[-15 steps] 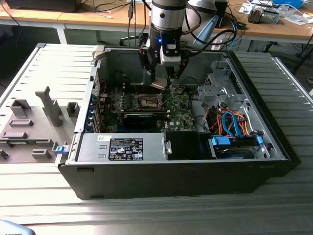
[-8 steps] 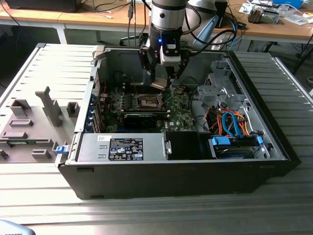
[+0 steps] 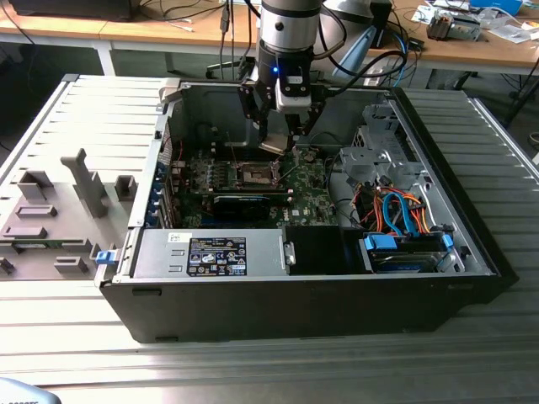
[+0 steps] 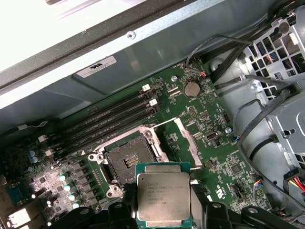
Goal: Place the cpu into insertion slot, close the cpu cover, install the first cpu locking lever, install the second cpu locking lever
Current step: 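Place the cpu into insertion slot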
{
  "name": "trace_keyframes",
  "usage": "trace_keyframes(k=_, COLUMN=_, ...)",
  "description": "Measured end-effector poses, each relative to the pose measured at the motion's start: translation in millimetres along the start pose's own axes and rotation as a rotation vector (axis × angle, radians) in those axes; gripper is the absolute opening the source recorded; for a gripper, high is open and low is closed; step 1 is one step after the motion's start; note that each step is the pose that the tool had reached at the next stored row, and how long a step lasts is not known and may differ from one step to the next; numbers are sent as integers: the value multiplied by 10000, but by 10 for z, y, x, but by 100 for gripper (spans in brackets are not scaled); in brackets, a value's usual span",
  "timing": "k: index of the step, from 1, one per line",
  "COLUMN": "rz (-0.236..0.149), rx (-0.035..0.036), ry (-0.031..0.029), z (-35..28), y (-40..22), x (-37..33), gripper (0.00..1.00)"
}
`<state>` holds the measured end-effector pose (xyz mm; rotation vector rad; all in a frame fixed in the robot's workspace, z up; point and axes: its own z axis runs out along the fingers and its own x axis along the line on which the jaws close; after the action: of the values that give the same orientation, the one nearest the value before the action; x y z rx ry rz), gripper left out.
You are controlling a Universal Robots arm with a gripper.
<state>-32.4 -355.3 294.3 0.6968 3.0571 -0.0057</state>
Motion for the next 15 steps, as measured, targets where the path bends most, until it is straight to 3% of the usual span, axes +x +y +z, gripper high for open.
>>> trace_keyframes(k=15, rz=171, rx=8, ry=-2, z=1, y=0, x=0, gripper=54)
